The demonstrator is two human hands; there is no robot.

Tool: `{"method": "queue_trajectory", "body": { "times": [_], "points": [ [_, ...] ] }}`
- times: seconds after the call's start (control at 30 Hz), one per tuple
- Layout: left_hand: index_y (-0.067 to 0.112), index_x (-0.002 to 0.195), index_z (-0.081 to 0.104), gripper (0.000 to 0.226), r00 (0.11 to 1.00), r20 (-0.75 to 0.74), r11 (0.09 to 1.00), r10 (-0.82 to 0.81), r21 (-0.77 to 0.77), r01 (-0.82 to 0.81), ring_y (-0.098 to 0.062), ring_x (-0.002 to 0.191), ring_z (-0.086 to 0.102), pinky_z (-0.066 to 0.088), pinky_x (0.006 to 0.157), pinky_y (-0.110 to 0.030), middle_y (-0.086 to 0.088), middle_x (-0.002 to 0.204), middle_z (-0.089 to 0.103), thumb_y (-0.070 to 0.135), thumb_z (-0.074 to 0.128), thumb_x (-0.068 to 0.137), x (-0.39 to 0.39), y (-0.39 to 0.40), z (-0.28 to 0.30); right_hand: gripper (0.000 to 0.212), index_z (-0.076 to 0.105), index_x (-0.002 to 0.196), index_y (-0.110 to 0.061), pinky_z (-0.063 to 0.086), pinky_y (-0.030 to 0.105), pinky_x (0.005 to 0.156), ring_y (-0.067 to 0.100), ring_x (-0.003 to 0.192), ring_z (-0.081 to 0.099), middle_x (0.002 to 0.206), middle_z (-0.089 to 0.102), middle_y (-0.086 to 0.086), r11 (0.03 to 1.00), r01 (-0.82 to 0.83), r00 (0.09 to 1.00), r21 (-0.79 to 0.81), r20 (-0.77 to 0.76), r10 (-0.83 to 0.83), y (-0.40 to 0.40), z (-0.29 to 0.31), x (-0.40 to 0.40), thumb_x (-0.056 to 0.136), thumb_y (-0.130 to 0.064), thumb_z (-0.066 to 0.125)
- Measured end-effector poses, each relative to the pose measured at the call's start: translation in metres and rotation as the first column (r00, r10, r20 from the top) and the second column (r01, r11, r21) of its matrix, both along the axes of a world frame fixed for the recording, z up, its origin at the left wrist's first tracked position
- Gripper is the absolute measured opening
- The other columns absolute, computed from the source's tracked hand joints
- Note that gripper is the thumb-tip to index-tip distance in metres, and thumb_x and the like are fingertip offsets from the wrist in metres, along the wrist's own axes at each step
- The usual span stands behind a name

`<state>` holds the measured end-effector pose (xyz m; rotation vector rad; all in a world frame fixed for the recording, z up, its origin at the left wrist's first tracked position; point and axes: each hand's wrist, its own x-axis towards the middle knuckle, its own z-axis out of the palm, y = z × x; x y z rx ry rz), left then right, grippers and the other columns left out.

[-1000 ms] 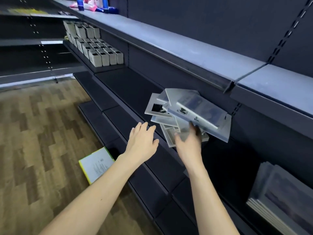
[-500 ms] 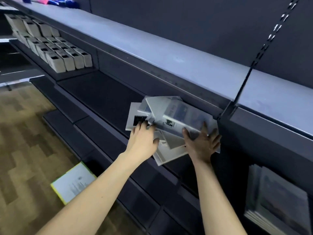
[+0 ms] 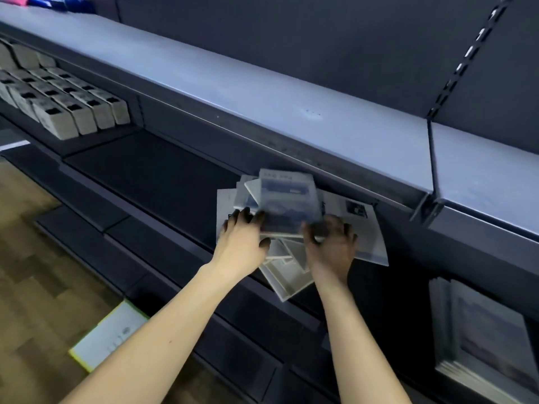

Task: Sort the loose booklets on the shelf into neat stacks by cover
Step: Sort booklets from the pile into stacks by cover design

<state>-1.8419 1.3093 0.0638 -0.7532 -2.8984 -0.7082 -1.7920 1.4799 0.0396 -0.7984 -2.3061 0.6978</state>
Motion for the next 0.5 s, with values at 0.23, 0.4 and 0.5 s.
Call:
{"method": "queue_trajectory", "body": {
  "times": [0.23,0.4,0.5],
  "points": [
    [0.018,0.139,0.043,0.052,1.0,0.001,1.0,0.017,0.021,-0.017,-0.029,0.125,0.044,0.039,0.105,-0.04,-0.007,0.131,0.047,0.034,0.057,0.091,-0.007,-0.013,-0.002,0.096,0.033,0.147,-0.033,0.007,0.054,0.122,0.034,0.15,0.015,0.158,0.027,0.006,0.937,-0.295,0.929,0.187,0.285,0.235,-0.014,-0.016,-0.021,0.071,-0.091,0.037],
    [0.021,0.14,0.043,0.052,1.0,0.016,1.0,-0.016,0.014,0.016,-0.027,0.125,0.043,0.039,0.106,-0.041,-0.006,0.133,0.049,0.03,0.054,0.09,-0.01,-0.013,-0.003,0.099,0.045,0.142,-0.021,0.018,0.051,0.12,0.031,0.144,0.028,0.149,0.042,0.008,0.959,-0.196,0.969,0.205,0.193,0.157,-0.023,-0.018,-0.013,0.067,-0.085,0.041],
    [0.023,0.142,0.042,0.053,0.999,0.031,0.999,-0.032,0.001,0.032,-0.028,0.125,0.043,0.039,0.106,-0.042,-0.006,0.134,0.05,0.029,0.053,0.09,-0.011,-0.014,-0.005,0.074,0.05,0.141,-0.021,0.017,0.049,0.121,0.026,0.143,0.031,0.147,0.047,0.005,0.968,-0.175,0.982,0.181,0.109,0.157,-0.017,-0.022,-0.004,0.082,-0.066,0.057]
  ]
}}
